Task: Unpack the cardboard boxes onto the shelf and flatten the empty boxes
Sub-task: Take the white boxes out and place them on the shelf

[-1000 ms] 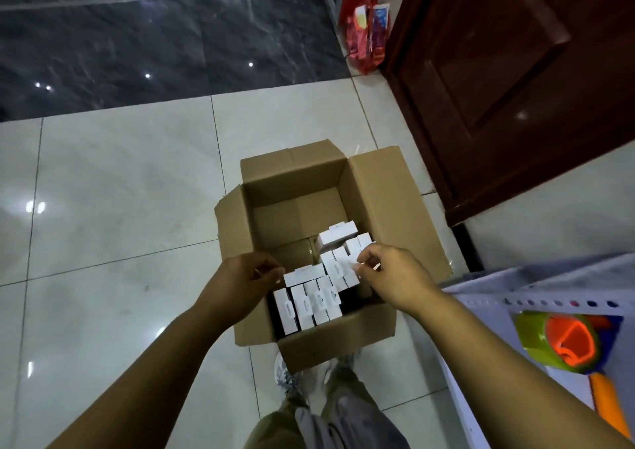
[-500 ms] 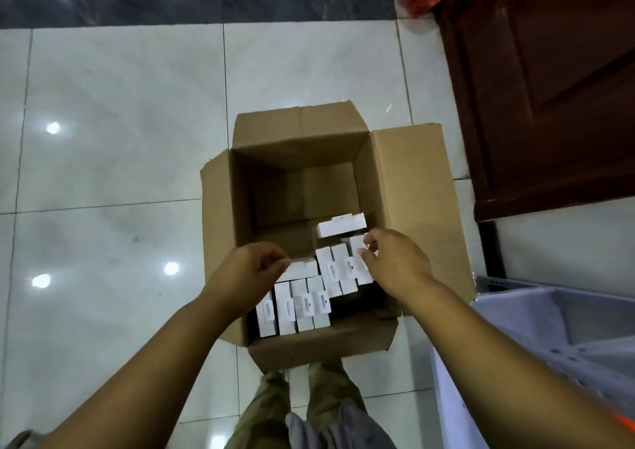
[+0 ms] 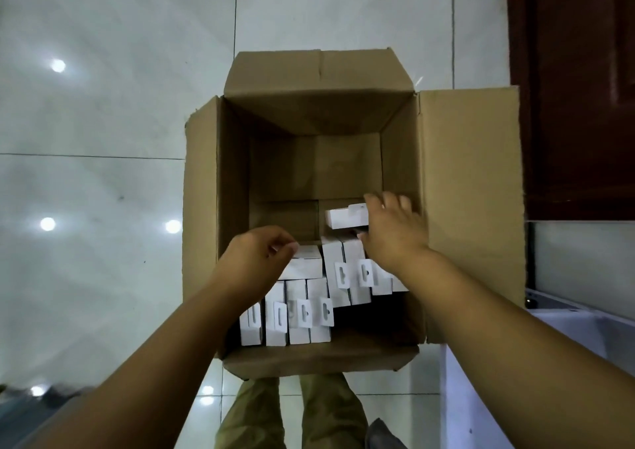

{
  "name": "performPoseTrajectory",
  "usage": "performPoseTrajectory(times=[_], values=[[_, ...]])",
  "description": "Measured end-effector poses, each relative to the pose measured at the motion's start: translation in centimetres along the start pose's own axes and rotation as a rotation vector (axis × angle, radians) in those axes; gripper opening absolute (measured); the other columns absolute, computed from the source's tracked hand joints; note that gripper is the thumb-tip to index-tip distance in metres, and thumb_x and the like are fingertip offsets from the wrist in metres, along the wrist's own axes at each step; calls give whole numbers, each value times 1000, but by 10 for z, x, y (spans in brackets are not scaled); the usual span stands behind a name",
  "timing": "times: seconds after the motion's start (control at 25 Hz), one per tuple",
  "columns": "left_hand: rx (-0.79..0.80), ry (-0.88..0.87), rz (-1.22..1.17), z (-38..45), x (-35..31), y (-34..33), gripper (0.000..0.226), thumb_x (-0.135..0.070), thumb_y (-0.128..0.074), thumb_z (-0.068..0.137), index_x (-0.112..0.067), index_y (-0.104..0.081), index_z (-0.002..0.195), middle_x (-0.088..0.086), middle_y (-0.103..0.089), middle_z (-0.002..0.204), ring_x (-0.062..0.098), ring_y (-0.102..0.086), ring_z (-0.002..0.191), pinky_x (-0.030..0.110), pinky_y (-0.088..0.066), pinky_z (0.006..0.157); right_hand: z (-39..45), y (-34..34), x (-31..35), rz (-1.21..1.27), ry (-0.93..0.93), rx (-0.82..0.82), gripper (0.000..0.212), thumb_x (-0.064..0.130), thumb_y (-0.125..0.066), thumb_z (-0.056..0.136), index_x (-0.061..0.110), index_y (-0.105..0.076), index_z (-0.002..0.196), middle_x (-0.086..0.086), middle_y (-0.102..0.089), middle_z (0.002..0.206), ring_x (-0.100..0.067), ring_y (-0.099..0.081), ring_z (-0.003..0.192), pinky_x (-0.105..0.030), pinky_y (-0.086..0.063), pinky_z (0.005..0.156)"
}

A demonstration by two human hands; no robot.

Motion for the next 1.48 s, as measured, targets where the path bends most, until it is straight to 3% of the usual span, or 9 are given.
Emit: performPoseTrajectory(times=[0.24,0.36,0.52,0.72,0.92,1.04,1.2,1.4,1.48], values=[[7,-5,-29,11,7,-11,9,-29,-56,94,-28,-63,99,-15,-59,88,0,-56,83,12,-42,69,25,-16,-5,38,-11,43,44,22,-60,92,18,-44,133,-8,-47,133,-30,-41,121,-38,-41,91],[-3,-7,-21,9,7,-9,11,-29,-56,94,-26,-65,100,-15,-59,86,-1,-56,81,11,-41,68,25,-3,-14,289,-87,-24,43,26,-61,92,14,-47,131,-10,-52,131,-30,-49,116,-37,-44,88],[-34,-10,-55,3,3,3,8,-31,-57,94,-30,-64,96,-17,-61,85,-2,-57,80,12,-41,65,10,26,-26,787,-177,-138,38,28,-55,97,14,-43,130,-6,-56,128,-25,-56,111,-19,-40,61],[-144,-54,-105,-13,-20,30,14,-28,-59,93,-25,-64,106,-12,-60,95,2,-57,83,10,-41,68,-22,65,-18,1033,-97,-147,33,28,-49,100,19,-40,130,5,-58,114,-5,-59,91,-11,-46,58],[-257,-70,-90,-27,-32,59,43,-34,-67,86,-23,-54,125,-2,-51,128,16,-51,112,33,-48,95,-60,78,5,1075,29,18,30,27,-52,98,20,-47,127,9,-64,110,-12,-65,100,-31,-56,80],[-173,-37,-40,-38,-28,62,65,-47,-68,81,-28,-42,138,-4,-43,142,20,-41,126,45,-40,105,-78,76,26,1057,94,97,35,25,-54,97,21,-47,131,5,-64,117,-15,-62,108,-41,-53,92],[-81,-71,-107,-53,-17,63,59,-49,-65,81,-27,-45,133,-7,-52,125,14,-52,106,28,-48,82,-90,75,56,1121,163,126,25,17,-52,98,29,-50,120,8,-64,112,-12,-61,107,-30,-52,86],[-143,12,-153,-67,18,73,39,-46,-62,86,-25,-42,113,-3,-52,109,11,-55,85,15,-44,61,-84,64,72,1057,76,-4,51,25,-56,96,24,-39,144,11,-53,127,-6,-50,113,-12,-44,79],[-179,61,-201,-72,36,76,40,-47,-59,87,-24,-39,113,-3,-50,108,9,-54,80,14,-43,57,-78,49,69,968,22,-54,53,28,-58,95,21,-41,144,5,-53,131,-11,-50,118,-20,-45,90]])
Point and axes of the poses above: each hand's wrist, its own z-axis towards the middle knuckle, its own y-axis out of the back of the hand, x = y × z, the point moved 9 cm from there along z, towards the middle knuckle
